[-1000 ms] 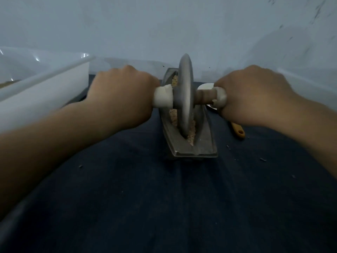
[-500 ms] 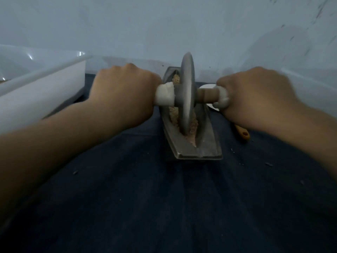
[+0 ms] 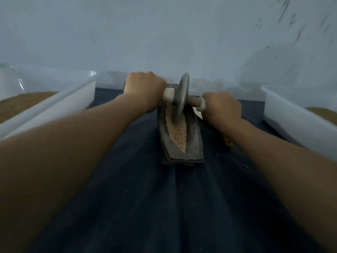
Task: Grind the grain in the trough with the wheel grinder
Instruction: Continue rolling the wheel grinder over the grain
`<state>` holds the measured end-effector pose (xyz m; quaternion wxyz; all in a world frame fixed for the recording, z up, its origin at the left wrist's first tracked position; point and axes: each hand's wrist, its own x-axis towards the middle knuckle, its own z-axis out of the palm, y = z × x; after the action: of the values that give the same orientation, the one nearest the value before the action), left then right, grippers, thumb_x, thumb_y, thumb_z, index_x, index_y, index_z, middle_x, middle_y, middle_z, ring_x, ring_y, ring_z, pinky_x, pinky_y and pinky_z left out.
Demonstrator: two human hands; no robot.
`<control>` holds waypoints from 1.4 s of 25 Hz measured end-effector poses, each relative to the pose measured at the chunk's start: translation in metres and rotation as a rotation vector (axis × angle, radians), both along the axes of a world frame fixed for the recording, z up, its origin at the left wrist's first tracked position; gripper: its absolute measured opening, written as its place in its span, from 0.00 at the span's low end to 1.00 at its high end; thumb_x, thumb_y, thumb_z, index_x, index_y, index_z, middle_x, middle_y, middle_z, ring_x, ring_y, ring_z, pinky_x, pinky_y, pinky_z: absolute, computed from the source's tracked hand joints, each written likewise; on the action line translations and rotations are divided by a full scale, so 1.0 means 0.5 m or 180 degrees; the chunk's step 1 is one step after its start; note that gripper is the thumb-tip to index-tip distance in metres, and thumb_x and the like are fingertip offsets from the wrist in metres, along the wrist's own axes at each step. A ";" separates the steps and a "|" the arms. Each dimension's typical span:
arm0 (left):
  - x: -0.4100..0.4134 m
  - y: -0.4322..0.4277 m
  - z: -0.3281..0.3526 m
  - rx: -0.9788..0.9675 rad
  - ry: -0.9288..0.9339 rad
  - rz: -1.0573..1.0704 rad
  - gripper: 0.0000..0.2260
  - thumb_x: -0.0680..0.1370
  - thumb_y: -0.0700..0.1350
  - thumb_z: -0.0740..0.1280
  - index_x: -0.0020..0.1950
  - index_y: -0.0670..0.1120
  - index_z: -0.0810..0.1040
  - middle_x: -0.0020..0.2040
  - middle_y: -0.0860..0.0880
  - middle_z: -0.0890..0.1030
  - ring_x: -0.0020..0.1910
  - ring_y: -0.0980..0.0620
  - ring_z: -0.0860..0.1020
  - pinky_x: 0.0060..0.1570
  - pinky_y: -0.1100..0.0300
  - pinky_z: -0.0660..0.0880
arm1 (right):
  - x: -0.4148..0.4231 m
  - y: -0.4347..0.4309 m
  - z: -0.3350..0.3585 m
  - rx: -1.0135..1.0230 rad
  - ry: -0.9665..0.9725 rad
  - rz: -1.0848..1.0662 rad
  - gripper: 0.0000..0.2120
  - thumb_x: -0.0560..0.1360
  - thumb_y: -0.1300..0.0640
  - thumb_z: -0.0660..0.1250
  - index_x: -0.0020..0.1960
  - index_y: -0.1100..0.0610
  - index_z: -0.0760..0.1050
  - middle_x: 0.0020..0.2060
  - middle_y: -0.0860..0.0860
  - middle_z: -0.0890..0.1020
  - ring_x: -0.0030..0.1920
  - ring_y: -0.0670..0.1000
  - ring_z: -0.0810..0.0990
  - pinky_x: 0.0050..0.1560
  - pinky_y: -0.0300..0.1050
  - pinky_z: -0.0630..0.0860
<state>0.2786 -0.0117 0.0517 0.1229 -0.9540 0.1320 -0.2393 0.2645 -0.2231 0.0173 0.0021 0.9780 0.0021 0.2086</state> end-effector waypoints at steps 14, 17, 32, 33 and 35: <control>0.046 0.006 -0.036 -0.0130 -0.0426 0.0094 0.06 0.76 0.44 0.66 0.52 0.50 0.79 0.44 0.44 0.78 0.44 0.40 0.79 0.38 0.53 0.67 | 0.065 0.015 0.049 -0.0236 0.0508 -0.0115 0.06 0.79 0.54 0.67 0.54 0.52 0.80 0.45 0.52 0.77 0.46 0.56 0.77 0.39 0.45 0.70; -0.021 0.031 -0.049 -0.0248 -0.0243 -0.0075 0.05 0.76 0.45 0.65 0.50 0.53 0.78 0.42 0.47 0.76 0.42 0.40 0.78 0.37 0.53 0.67 | -0.019 0.008 0.044 -0.0537 0.0365 0.0066 0.03 0.77 0.55 0.68 0.49 0.48 0.79 0.44 0.52 0.79 0.40 0.54 0.76 0.33 0.43 0.67; 0.000 0.016 -0.030 -0.0021 -0.0208 0.0116 0.06 0.77 0.44 0.65 0.53 0.50 0.78 0.43 0.45 0.77 0.42 0.41 0.78 0.37 0.53 0.68 | 0.006 0.018 0.035 -0.0182 0.0427 -0.0038 0.10 0.78 0.55 0.68 0.39 0.47 0.72 0.47 0.53 0.79 0.44 0.58 0.77 0.39 0.47 0.71; -0.019 0.028 -0.037 -0.0069 -0.0079 0.0031 0.06 0.77 0.45 0.65 0.52 0.52 0.78 0.41 0.47 0.75 0.40 0.42 0.76 0.37 0.53 0.68 | -0.021 0.012 0.040 -0.0386 0.0408 0.0038 0.07 0.76 0.55 0.68 0.41 0.46 0.74 0.44 0.52 0.79 0.41 0.56 0.76 0.36 0.45 0.69; -0.078 0.066 -0.057 -0.0189 -0.0047 -0.0274 0.05 0.74 0.47 0.66 0.43 0.57 0.74 0.34 0.53 0.68 0.32 0.48 0.69 0.32 0.56 0.66 | -0.090 -0.006 0.049 -0.0859 -0.0065 0.0287 0.05 0.72 0.52 0.70 0.42 0.44 0.75 0.35 0.48 0.75 0.31 0.51 0.71 0.29 0.40 0.62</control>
<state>0.2396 0.0211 0.0234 0.0851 -0.9489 0.1649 -0.2553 0.2193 -0.2261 0.0418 0.1243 0.9656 0.0740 0.2163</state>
